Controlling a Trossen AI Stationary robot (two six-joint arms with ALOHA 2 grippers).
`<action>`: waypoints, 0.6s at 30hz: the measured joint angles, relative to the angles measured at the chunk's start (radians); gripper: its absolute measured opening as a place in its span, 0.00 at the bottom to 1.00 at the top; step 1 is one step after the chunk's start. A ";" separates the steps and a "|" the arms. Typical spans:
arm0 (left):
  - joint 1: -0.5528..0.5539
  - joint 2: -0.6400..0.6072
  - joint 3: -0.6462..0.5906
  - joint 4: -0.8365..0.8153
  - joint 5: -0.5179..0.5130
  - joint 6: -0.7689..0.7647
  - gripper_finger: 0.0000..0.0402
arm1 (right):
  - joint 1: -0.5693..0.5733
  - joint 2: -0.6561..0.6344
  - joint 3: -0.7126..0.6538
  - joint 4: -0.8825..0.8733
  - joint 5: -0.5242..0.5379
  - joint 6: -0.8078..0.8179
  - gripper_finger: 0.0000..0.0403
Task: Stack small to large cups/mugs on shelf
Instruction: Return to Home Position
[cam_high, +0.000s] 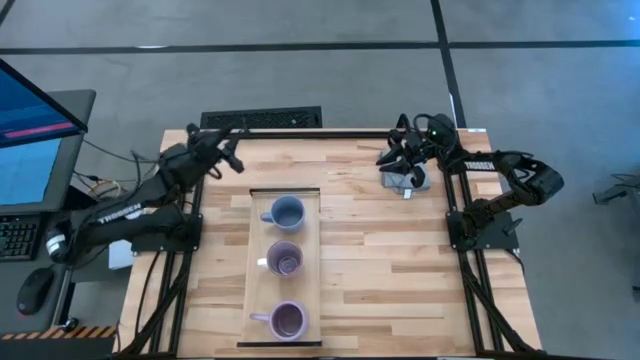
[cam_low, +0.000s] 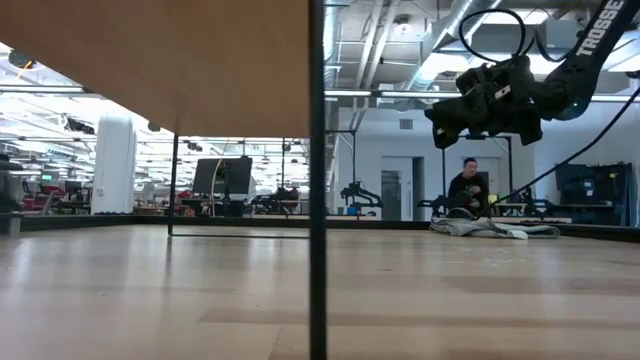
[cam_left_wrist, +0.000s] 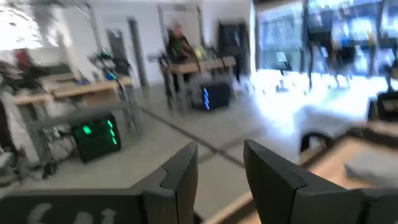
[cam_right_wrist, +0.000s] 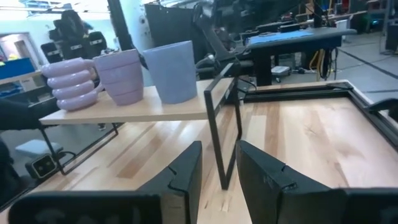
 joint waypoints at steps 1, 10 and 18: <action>0.005 -0.039 -0.036 0.034 -0.006 -0.004 0.30 | -0.004 0.000 0.000 0.000 0.000 0.000 0.30; 0.007 -0.355 -0.199 -0.071 0.062 0.011 0.30 | -0.049 0.000 0.000 -0.007 -0.035 0.005 0.30; 0.006 -0.478 -0.267 -0.174 0.119 -0.006 0.30 | -0.055 0.000 0.000 -0.007 -0.053 -0.001 0.30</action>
